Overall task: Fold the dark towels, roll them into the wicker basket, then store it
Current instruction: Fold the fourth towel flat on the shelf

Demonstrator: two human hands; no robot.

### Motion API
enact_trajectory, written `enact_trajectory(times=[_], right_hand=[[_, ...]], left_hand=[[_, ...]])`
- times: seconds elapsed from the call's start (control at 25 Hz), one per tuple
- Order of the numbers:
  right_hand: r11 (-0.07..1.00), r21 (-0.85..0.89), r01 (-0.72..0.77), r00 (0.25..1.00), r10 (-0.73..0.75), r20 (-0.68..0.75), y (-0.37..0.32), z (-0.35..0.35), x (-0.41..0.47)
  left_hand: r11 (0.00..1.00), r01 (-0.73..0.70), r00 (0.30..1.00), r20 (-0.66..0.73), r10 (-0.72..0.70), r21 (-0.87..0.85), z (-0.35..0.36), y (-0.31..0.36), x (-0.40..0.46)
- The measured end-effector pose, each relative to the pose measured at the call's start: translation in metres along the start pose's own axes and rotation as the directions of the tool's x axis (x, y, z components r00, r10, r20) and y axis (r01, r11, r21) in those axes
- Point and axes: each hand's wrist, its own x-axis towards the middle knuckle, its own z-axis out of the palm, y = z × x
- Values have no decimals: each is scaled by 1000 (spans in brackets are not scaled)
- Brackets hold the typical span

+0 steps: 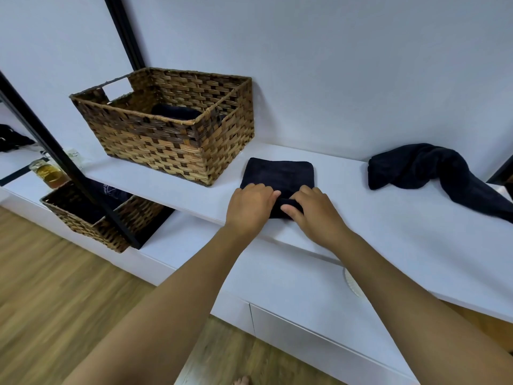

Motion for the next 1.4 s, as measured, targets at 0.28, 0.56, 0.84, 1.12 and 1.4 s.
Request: enact_trajectory(times=[0.28, 0.56, 0.84, 1.12, 1.4], right_hand=[[875, 422, -239, 965, 163, 207, 2, -19, 15], [969, 205, -137, 990, 130, 49, -3, -10, 9], [933, -359, 28, 988, -79, -130, 3, 8, -14], [995, 37, -96, 992, 93, 91, -5, -17, 9], [965, 211, -153, 973, 185, -140, 5, -5, 3]], left_hand=[[971, -240, 941, -246, 231, -6, 27, -18, -28], [936, -340, 920, -241, 310, -93, 18, -30, -21], [889, -26, 928, 319, 192, -458, -22, -34, 5], [950, -208, 976, -105, 189, -234, -5, -22, -12], [941, -332, 940, -104, 324, -66, -3, -25, -16]])
